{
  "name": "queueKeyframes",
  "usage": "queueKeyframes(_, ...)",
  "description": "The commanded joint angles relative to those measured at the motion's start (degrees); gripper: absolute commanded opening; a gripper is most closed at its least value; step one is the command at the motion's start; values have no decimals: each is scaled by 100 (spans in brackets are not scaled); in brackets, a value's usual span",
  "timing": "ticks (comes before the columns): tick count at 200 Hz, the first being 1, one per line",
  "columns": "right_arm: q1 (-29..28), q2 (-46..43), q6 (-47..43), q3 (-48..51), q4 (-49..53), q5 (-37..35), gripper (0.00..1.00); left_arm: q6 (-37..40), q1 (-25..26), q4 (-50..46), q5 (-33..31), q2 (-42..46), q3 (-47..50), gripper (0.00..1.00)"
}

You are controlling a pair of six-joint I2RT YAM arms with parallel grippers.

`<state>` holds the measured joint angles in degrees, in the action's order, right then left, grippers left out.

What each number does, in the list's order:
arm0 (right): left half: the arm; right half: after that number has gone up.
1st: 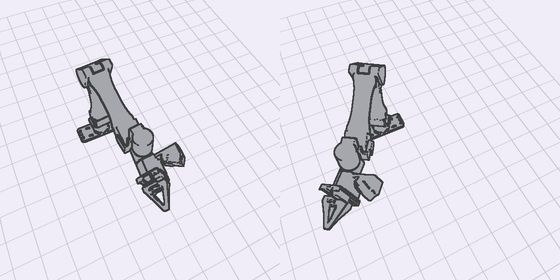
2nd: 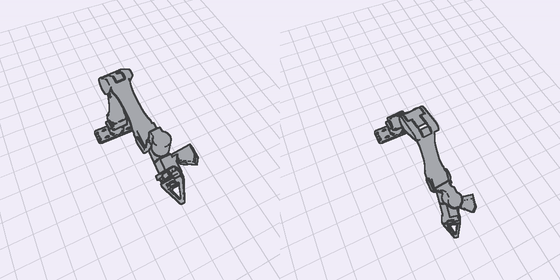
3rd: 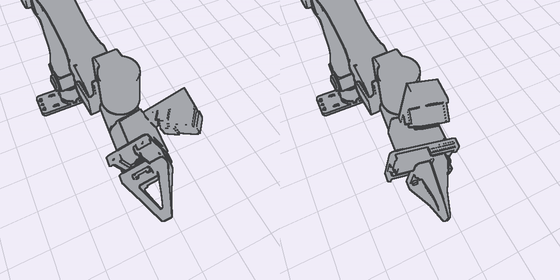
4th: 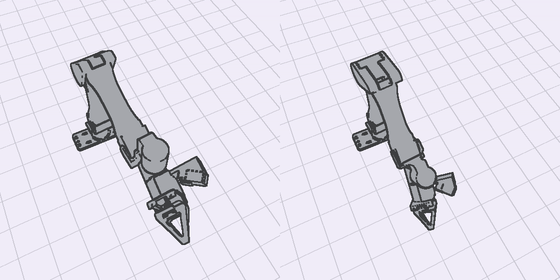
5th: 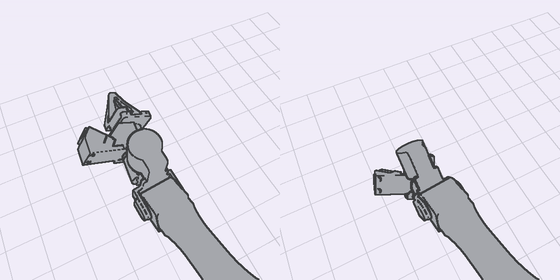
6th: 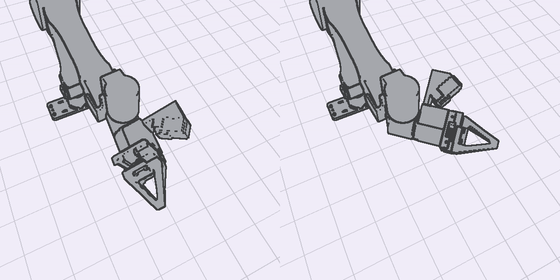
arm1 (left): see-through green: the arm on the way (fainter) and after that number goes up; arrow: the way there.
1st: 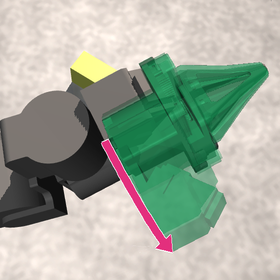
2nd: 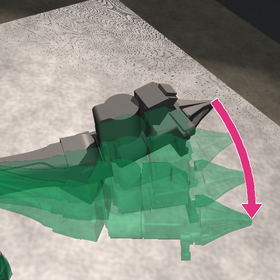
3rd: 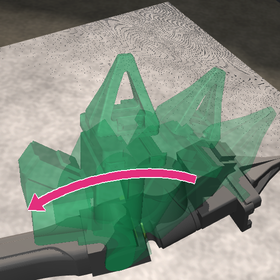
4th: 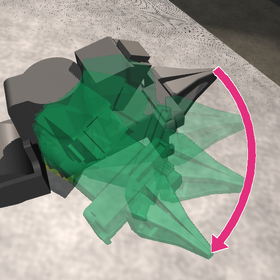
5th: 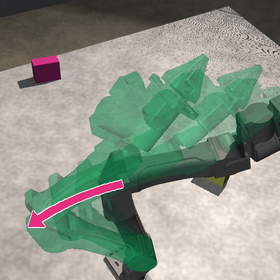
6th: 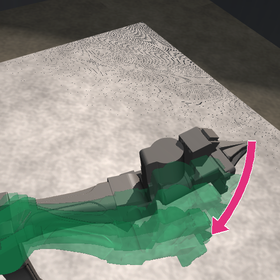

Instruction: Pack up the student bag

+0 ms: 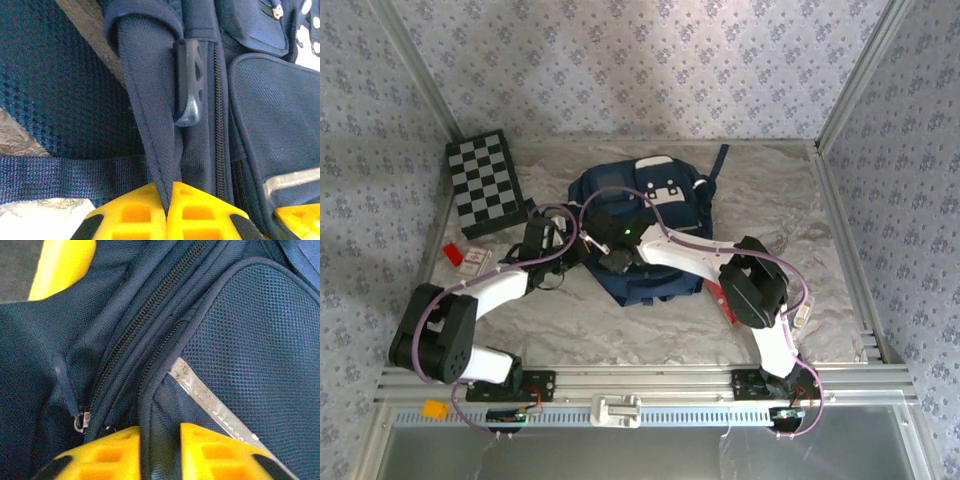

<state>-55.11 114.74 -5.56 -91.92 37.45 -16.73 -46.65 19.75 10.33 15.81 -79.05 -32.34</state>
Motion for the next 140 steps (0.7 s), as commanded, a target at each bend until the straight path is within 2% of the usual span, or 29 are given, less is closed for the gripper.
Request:
queueKeyframes(1,358,-287,-159,-14,-635,-757,20,-50,206,-403,-171,403,206,0)
queueKeyframes(20,433,-427,-315,-71,-851,-600,6,-72,428,-410,-348,465,244,0)
queueKeyframes(34,498,-562,-407,-72,-971,-380,0,-86,554,-411,-523,399,254,0)
queueKeyframes(65,647,-876,-507,-17,-970,85,0,59,565,-193,-484,155,238,0)
queueKeyframes(81,732,-1016,-426,16,-981,252,0,279,565,-6,-368,60,192,5)
queueKeyframes(99,874,-1153,-222,56,-958,642,0,668,574,65,-325,232,177,18)
queueKeyframes(123,984,-1301,-117,160,-1002,1046,0,1345,622,-232,-516,926,225,35)
queueKeyframes(140,1076,-1335,-106,171,-1031,1230,0,1847,741,-553,-689,1436,250,41)
